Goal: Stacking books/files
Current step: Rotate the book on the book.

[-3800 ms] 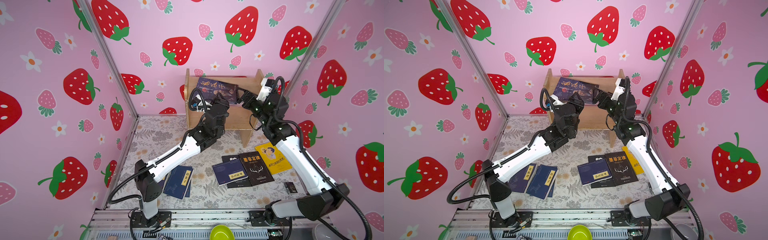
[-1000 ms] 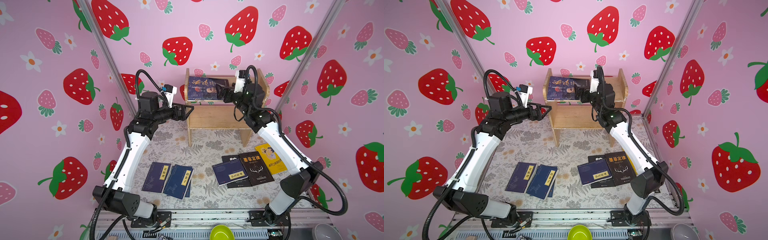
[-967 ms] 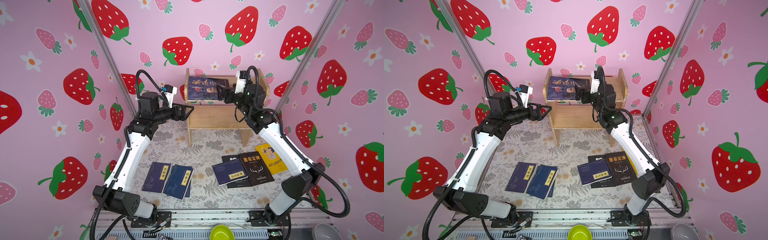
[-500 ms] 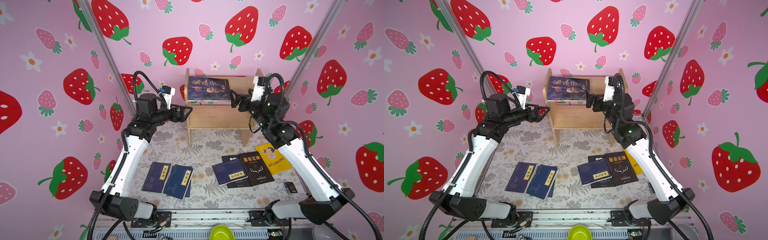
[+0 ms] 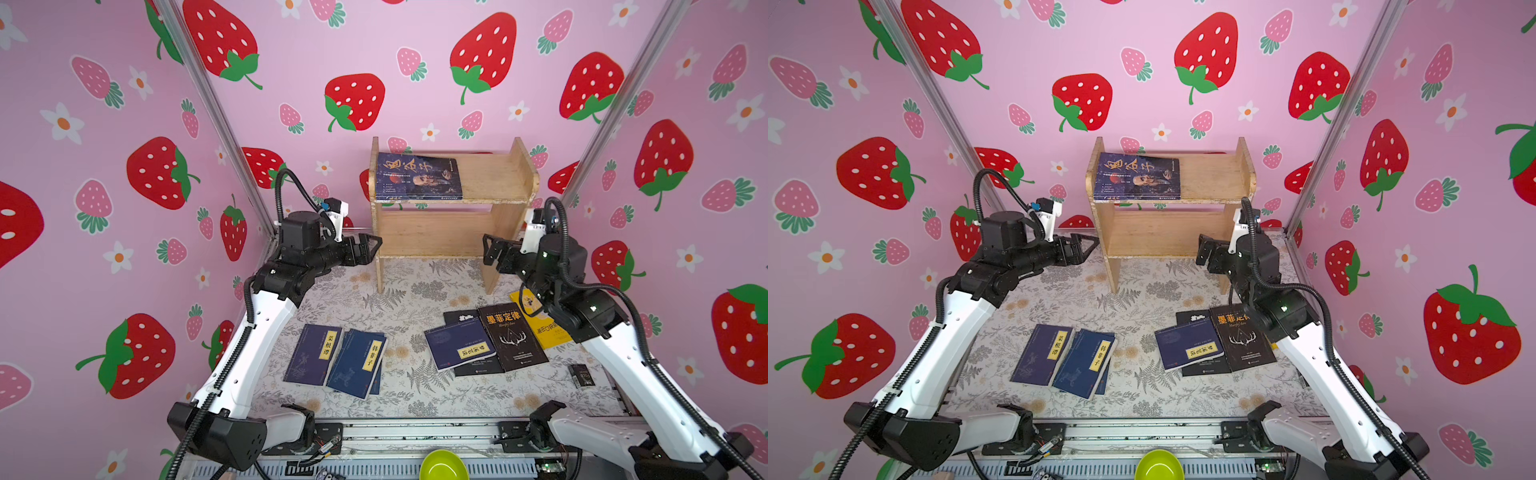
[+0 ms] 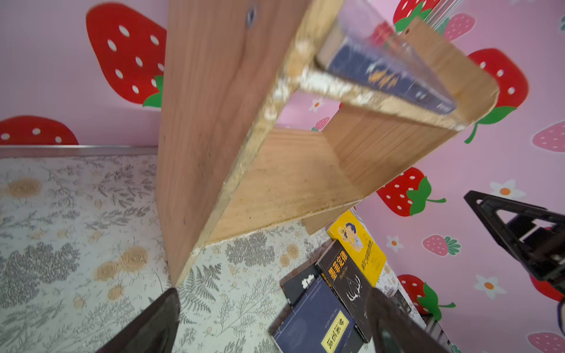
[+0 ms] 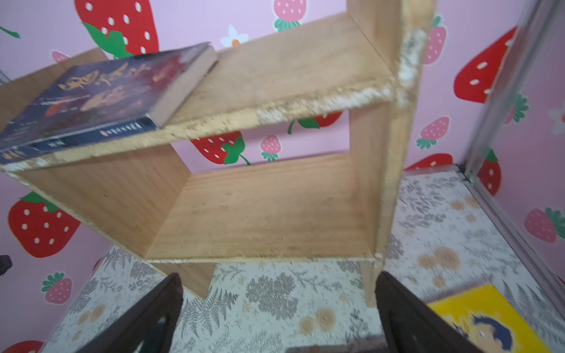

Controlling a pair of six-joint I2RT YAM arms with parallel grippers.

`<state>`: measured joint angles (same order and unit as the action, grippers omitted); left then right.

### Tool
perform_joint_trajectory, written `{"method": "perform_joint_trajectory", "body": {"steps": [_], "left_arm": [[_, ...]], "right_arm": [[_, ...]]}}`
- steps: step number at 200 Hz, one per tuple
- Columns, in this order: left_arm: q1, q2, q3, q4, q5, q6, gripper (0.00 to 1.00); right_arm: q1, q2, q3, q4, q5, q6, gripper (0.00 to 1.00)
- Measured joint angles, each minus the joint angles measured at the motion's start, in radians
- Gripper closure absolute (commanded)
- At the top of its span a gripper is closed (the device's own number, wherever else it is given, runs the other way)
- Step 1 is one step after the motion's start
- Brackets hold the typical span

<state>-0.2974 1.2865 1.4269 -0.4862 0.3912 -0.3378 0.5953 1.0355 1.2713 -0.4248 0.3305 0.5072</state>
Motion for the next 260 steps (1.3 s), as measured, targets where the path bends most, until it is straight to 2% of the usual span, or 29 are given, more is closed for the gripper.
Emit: {"method": "perform_joint_trajectory", "body": {"steps": [31, 71, 116, 143, 186, 225, 260], "left_arm": [[-0.197, 0.013, -0.080, -0.035, -0.078, -0.039, 0.04], [-0.418, 0.133, -0.171, 0.044, -0.107, -0.131, 0.04], [-0.602, 0.362, -0.135, 0.068, -0.166, -0.123, 0.06], [-0.616, 0.476, -0.103, 0.068, -0.177, -0.088, 0.06], [-0.603, 0.596, -0.011, 0.058, -0.207, -0.003, 0.06], [-0.573, 0.671, 0.032, 0.070, -0.199, 0.046, 0.06], [-0.531, 0.723, 0.032, 0.084, -0.157, 0.059, 0.06]], "right_arm": [[0.000, -0.114, -0.155, -0.119, 0.047, 0.167, 0.00], [-0.004, -0.217, -0.426, -0.205, 0.048, 0.327, 0.00], [-0.024, -0.254, -0.627, -0.194, -0.077, 0.466, 0.00], [-0.027, -0.254, -0.728, -0.145, -0.189, 0.547, 0.02], [-0.028, -0.255, -0.838, -0.052, -0.298, 0.661, 0.06], [-0.028, -0.249, -0.914, 0.047, -0.340, 0.742, 0.08], [-0.028, -0.166, -0.929, 0.172, -0.351, 0.774, 0.11]]}}
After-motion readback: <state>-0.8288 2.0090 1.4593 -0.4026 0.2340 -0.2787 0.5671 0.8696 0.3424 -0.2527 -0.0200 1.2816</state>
